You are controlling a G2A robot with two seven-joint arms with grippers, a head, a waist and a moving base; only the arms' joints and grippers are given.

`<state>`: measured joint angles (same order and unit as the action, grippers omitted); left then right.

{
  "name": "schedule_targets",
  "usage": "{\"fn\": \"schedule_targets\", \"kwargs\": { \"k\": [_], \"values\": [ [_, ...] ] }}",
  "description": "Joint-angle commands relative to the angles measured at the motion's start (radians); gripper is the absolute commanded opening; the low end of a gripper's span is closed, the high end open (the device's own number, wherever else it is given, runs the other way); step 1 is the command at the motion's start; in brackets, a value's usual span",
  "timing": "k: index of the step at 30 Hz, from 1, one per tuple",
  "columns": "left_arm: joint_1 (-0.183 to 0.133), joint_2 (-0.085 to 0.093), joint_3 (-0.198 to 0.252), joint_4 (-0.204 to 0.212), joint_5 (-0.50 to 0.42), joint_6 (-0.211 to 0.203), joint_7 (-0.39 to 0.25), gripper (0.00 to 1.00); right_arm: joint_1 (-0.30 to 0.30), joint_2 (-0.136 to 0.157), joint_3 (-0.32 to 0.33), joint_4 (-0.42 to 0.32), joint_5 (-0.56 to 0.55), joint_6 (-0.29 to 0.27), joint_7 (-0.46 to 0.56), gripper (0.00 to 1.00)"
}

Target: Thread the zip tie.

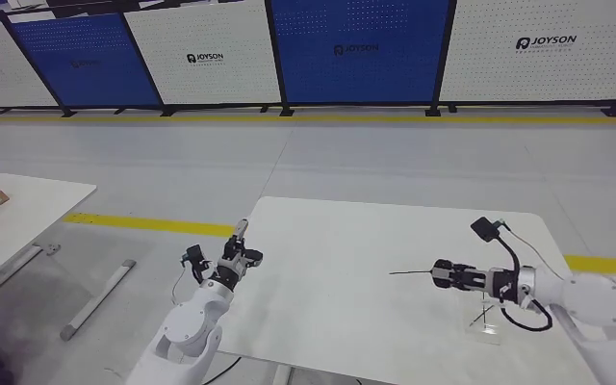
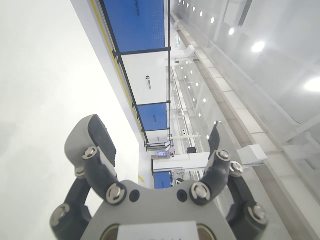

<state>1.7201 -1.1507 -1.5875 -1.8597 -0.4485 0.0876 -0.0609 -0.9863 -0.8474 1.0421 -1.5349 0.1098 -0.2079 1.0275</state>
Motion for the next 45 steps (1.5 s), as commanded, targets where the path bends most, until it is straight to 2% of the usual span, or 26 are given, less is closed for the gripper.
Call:
{"fn": "schedule_targets", "kwargs": {
  "k": [1,3,5,6,7,9,18,22,25,28,30,32,35,36,38,45],
  "values": [
    [0.004,0.001,-0.005,-0.038,-0.029,0.067,-0.026,1.00,0.003,-0.002,-0.008,-0.012,-0.053,-0.014,-0.016,0.00],
    [0.007,0.002,-0.010,-0.083,-0.053,0.136,-0.051,1.00,0.005,-0.004,-0.019,-0.035,-0.116,-0.030,-0.035,0.00],
    [0.005,0.004,-0.014,-0.118,-0.059,0.209,-0.046,1.00,0.002,-0.003,-0.033,-0.067,-0.236,-0.030,-0.064,0.00],
    [0.001,0.003,-0.006,-0.130,-0.074,0.250,-0.050,1.00,-0.003,-0.004,-0.032,-0.070,-0.271,0.009,-0.099,0.00],
    [0.001,0.004,0.003,-0.124,-0.100,0.252,-0.062,1.00,-0.014,-0.006,-0.040,-0.087,-0.280,0.024,-0.119,0.00],
    [-0.007,0.007,0.011,-0.107,-0.144,0.252,-0.070,1.00,-0.019,-0.008,-0.044,-0.094,-0.260,0.013,-0.114,0.00],
    [-0.007,0.007,0.011,-0.107,-0.144,0.252,-0.070,1.00,-0.019,-0.008,-0.044,-0.094,-0.260,0.013,-0.114,0.00],
    [-0.019,0.014,0.040,-0.086,-0.196,0.252,-0.130,1.00,-0.019,-0.009,-0.050,-0.111,-0.340,-0.003,-0.143,0.00],
    [-0.024,0.033,0.072,-0.082,-0.203,0.252,-0.166,1.00,-0.012,-0.010,-0.052,-0.122,-0.397,-0.040,-0.151,0.00],
    [-0.044,0.054,0.120,-0.096,-0.224,0.252,-0.165,1.00,-0.007,-0.012,-0.055,-0.132,-0.429,-0.074,-0.149,0.00],
    [-0.060,0.070,0.152,-0.100,-0.238,0.252,-0.142,1.00,-0.003,-0.012,-0.055,-0.139,-0.456,-0.103,-0.148,0.00],
    [-0.074,0.085,0.196,-0.094,-0.259,0.252,-0.151,1.00,-0.005,-0.011,-0.055,-0.153,-0.480,-0.130,-0.145,0.00],
    [-0.114,0.118,0.273,-0.060,-0.322,0.252,-0.149,1.00,-0.015,-0.010,-0.054,-0.183,-0.510,-0.132,-0.146,0.00],
    [-0.137,0.134,0.312,-0.034,-0.363,0.252,-0.149,1.00,-0.018,-0.010,-0.053,-0.180,-0.504,-0.130,-0.143,0.00],
    [-0.183,0.153,0.348,-0.015,-0.414,0.252,-0.109,1.00,-0.018,-0.010,-0.051,-0.173,-0.495,-0.124,-0.140,0.00],
    [-0.183,0.153,0.348,-0.015,-0.414,0.252,-0.109,1.00,-0.018,-0.010,-0.051,-0.173,-0.495,-0.124,-0.140,0.00]
  ]
}}
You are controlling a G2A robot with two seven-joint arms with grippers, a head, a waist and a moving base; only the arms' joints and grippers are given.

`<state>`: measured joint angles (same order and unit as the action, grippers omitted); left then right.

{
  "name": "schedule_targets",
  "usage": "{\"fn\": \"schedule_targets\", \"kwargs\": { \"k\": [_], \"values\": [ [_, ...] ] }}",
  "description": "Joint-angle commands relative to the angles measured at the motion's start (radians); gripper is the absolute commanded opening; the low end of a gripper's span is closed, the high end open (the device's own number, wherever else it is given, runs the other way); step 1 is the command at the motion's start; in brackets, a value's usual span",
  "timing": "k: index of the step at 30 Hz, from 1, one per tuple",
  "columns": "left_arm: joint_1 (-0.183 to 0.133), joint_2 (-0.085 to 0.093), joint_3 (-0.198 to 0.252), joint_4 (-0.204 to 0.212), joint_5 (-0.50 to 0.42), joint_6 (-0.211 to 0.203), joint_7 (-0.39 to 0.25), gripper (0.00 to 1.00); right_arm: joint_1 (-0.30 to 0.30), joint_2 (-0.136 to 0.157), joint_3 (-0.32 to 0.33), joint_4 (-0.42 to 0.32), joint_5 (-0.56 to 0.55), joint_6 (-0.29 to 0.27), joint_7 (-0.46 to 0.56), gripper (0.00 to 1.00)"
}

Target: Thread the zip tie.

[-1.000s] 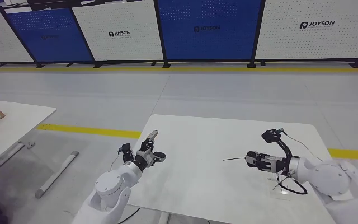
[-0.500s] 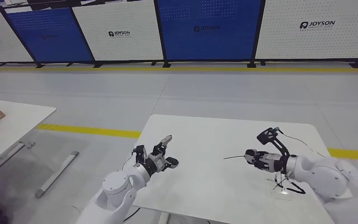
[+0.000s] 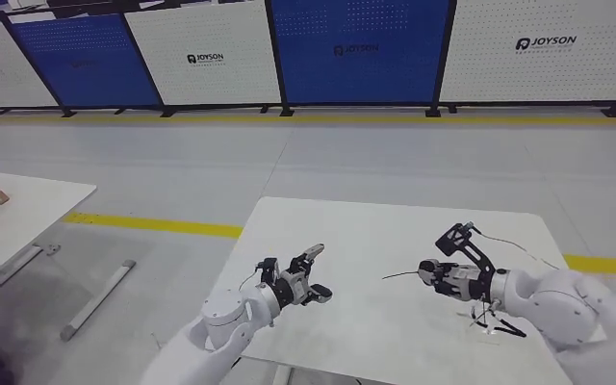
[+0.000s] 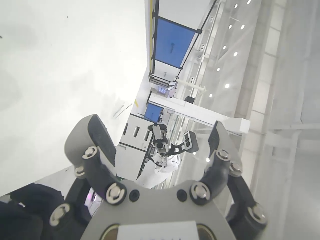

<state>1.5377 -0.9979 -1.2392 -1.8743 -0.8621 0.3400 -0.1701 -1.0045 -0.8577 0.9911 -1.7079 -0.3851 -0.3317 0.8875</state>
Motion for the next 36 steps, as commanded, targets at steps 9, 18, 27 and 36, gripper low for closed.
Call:
{"fn": "schedule_targets", "kwargs": {
  "k": [9,18,27,36],
  "values": [
    [-0.053,0.013,0.059,0.053,-0.228,0.000,-0.041,1.00,0.011,-0.003,-0.048,-0.077,-0.154,-0.008,-0.012,0.00],
    [-0.243,0.110,0.278,0.077,-0.476,0.000,0.061,1.00,0.071,-0.001,-0.125,-0.107,-0.223,-0.008,-0.025,0.00],
    [-0.276,0.121,0.287,0.072,-0.467,0.000,0.115,1.00,0.073,-0.001,-0.126,-0.102,-0.216,-0.008,-0.029,0.00],
    [-0.280,0.112,0.305,0.070,-0.510,0.000,0.131,1.00,0.061,-0.002,-0.130,-0.124,-0.266,-0.008,-0.038,0.00]
  ]
}}
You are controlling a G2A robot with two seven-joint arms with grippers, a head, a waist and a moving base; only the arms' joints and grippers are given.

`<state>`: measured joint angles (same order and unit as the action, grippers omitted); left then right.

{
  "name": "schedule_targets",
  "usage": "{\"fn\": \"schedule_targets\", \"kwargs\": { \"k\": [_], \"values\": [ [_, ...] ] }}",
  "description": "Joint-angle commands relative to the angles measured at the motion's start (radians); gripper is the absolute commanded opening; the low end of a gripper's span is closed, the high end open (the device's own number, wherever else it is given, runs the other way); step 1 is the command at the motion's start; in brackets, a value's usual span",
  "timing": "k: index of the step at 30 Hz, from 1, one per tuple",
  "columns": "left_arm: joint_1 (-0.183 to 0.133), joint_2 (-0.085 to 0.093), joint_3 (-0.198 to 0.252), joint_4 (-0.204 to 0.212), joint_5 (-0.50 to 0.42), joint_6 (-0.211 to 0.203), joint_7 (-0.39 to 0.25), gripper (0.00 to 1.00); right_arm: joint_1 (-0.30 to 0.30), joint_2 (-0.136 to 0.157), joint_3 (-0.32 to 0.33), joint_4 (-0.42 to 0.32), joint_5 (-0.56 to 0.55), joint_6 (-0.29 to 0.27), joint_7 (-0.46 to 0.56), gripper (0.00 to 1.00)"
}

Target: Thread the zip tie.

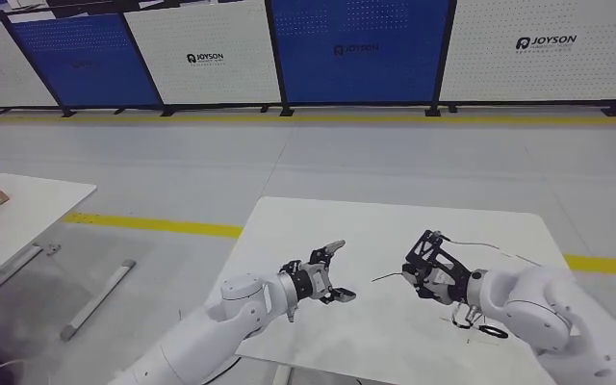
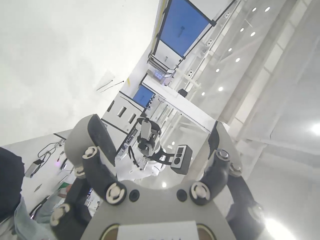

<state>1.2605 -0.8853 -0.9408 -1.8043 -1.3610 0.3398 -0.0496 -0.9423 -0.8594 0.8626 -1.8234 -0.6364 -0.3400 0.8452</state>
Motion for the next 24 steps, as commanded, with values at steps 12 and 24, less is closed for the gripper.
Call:
{"fn": "schedule_targets", "kwargs": {
  "k": [12,24],
  "values": [
    [-0.114,0.007,0.142,0.011,-0.193,0.000,0.113,1.00,-0.001,0.006,-0.017,-0.079,-0.109,0.000,0.008,0.00],
    [-0.121,-0.010,0.173,0.021,-0.209,0.000,0.088,1.00,-0.003,0.002,-0.036,-0.113,-0.156,0.000,0.004,0.00]
  ]
}}
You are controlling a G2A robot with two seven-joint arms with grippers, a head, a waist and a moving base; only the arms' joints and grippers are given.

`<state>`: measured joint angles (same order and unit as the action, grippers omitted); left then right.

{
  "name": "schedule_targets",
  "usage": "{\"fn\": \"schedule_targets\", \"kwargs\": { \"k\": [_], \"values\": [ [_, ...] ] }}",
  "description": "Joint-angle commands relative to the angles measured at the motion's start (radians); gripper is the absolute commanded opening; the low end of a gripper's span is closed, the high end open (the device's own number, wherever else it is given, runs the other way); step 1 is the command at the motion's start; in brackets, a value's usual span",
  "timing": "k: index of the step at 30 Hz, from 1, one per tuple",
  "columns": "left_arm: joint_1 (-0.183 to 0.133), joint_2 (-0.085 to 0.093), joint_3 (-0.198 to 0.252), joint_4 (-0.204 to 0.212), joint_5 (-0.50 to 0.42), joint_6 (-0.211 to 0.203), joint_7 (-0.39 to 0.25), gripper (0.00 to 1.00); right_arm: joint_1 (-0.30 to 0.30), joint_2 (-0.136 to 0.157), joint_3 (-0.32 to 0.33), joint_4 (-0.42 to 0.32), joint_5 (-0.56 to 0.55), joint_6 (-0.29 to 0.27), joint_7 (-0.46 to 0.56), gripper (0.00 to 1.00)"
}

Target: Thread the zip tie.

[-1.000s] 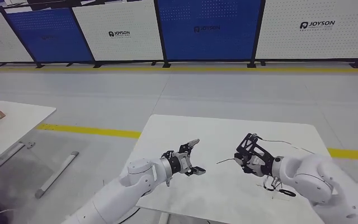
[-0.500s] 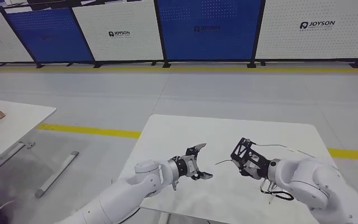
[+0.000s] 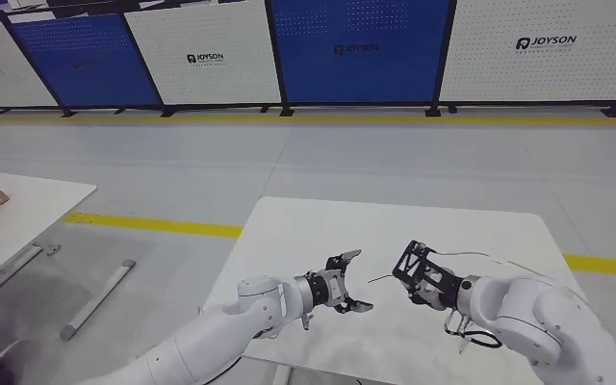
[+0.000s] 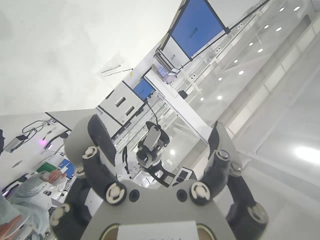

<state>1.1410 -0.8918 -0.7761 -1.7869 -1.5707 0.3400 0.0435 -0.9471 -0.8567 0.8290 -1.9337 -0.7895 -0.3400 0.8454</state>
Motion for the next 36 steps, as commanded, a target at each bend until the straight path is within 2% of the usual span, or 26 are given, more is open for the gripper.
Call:
{"fn": "schedule_targets", "kwargs": {
  "k": [1,2,3,4,5,10,12,13,16,20,24,26,34,35,36],
  "values": [
    [-0.006,-0.006,0.017,0.009,0.001,0.000,-0.005,1.00,0.004,-0.002,-0.003,-0.005,-0.005,0.000,0.004,0.00],
    [-0.011,-0.009,0.021,0.013,0.001,0.000,-0.005,1.00,0.005,-0.003,-0.004,-0.005,-0.005,0.000,0.006,0.00],
    [-0.016,-0.013,0.028,0.020,0.001,0.000,-0.005,0.90,0.008,-0.004,-0.006,-0.006,-0.006,0.000,0.008,0.00],
    [-0.017,-0.017,0.033,0.025,0.001,0.000,-0.006,0.65,0.009,-0.004,-0.008,-0.008,-0.007,0.000,0.010,0.00],
    [-0.019,-0.020,0.037,0.030,0.001,0.000,-0.008,0.50,0.011,-0.005,-0.012,-0.010,-0.008,0.000,0.013,0.00],
    [-0.030,-0.037,0.056,0.057,0.001,0.000,-0.028,0.40,0.025,-0.011,-0.036,-0.011,-0.016,0.000,0.024,0.00],
    [-0.031,-0.042,0.055,0.065,0.001,0.000,-0.037,0.43,0.031,-0.013,-0.042,-0.007,-0.016,0.000,0.026,0.00],
    [-0.031,-0.046,0.052,0.069,0.001,0.000,-0.041,0.40,0.035,-0.014,-0.047,-0.005,-0.018,0.000,0.028,0.00],
    [-0.027,-0.052,0.045,0.074,0.001,0.000,-0.049,0.41,0.042,-0.017,-0.055,-0.003,-0.018,0.000,0.031,0.00],
    [-0.023,-0.059,0.037,0.078,0.001,0.000,-0.050,0.35,0.049,-0.019,-0.061,-0.001,-0.018,0.000,0.035,0.00],
    [-0.023,-0.064,0.034,0.082,0.001,0.000,-0.048,0.21,0.051,-0.019,-0.063,0.000,-0.019,0.000,0.034,0.00],
    [-0.023,-0.066,0.033,0.086,0.001,0.000,-0.048,0.00,0.051,-0.020,-0.063,0.001,-0.020,0.000,0.033,0.00],
    [-0.036,-0.066,0.042,0.091,0.001,0.000,-0.040,0.00,0.052,-0.019,-0.066,0.005,-0.005,0.000,0.035,0.00],
    [-0.037,-0.066,0.043,0.090,0.001,0.000,-0.039,0.00,0.054,-0.020,-0.070,0.006,0.006,0.000,0.039,0.38],
    [-0.038,-0.065,0.043,0.089,0.001,0.000,-0.037,0.00,0.058,-0.020,-0.071,0.011,0.019,0.000,0.042,1.00]
  ]
}}
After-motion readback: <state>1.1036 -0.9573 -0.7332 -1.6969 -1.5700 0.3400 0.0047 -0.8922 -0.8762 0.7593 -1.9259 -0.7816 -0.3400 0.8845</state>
